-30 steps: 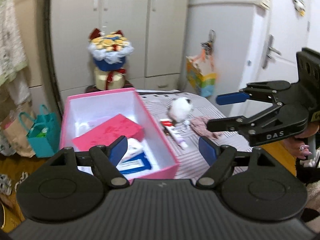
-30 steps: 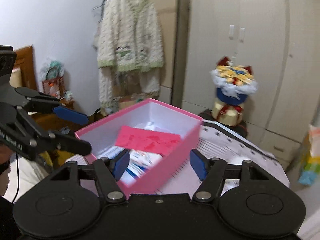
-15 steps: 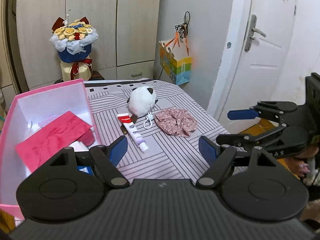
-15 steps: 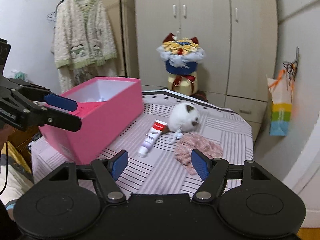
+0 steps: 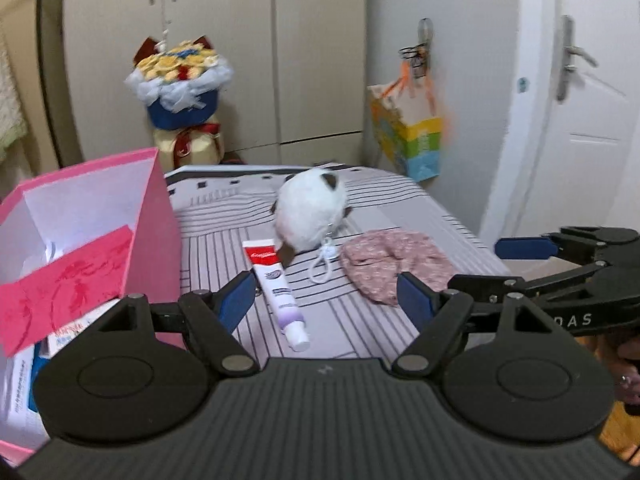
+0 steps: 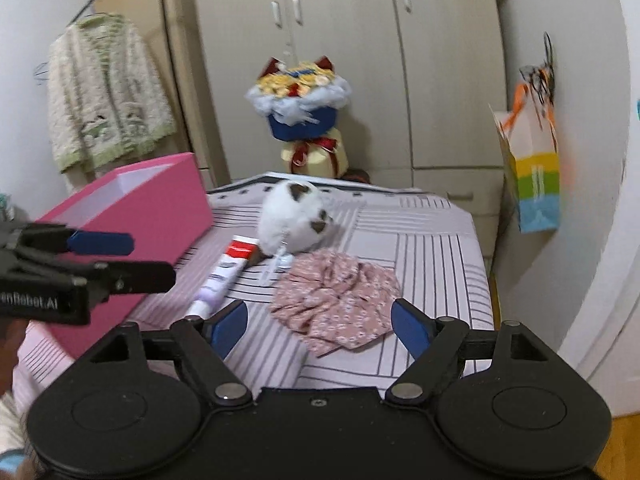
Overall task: Organize soft objects
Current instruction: 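Move the left tool to the Colgate tube while the right tool approaches the floral scrunchie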
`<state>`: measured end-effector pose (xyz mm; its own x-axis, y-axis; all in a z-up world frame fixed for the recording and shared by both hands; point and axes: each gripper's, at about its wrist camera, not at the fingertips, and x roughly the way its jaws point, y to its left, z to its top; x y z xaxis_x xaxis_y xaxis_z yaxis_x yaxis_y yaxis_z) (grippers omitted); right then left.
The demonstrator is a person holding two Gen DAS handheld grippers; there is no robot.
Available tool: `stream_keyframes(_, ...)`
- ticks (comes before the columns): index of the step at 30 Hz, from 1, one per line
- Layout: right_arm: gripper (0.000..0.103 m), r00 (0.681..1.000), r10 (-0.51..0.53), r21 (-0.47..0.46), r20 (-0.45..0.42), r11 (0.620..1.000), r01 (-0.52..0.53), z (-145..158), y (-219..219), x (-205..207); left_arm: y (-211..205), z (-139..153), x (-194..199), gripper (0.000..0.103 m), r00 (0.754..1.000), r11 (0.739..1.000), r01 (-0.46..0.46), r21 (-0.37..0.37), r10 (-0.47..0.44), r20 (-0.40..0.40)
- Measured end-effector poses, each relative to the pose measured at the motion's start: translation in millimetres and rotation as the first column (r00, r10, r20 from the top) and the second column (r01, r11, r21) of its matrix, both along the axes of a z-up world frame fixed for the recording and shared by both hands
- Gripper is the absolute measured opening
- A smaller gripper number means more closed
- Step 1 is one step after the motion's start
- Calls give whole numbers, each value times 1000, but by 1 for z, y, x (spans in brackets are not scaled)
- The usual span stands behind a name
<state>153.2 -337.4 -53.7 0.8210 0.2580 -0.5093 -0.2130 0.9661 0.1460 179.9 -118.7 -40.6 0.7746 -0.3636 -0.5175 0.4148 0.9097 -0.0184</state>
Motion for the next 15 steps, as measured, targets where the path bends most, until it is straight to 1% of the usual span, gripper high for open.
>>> stream_keyframes(5,83,999,-31,-38,-21,999,30,-16,0,24,-7,-20,29,74,996,997,-66,-35,64,-62)
stream_keyframes(6,83,999,-34,-46,-22,998,33,-18,1,27,-9,-24,34,72,995,997,-73,-39,70,-70)
stream_keyframes(11,83,997,-55,-45,-53,998,53,-26,0,45,-17,-41,56,62,985,991,-131,-15,129,-115)
stream_keyframes(15,85,996,-58,-59,-65,997,54,-27,3,53,-19,-50,71,59,976,986,-168,-1,167,-141)
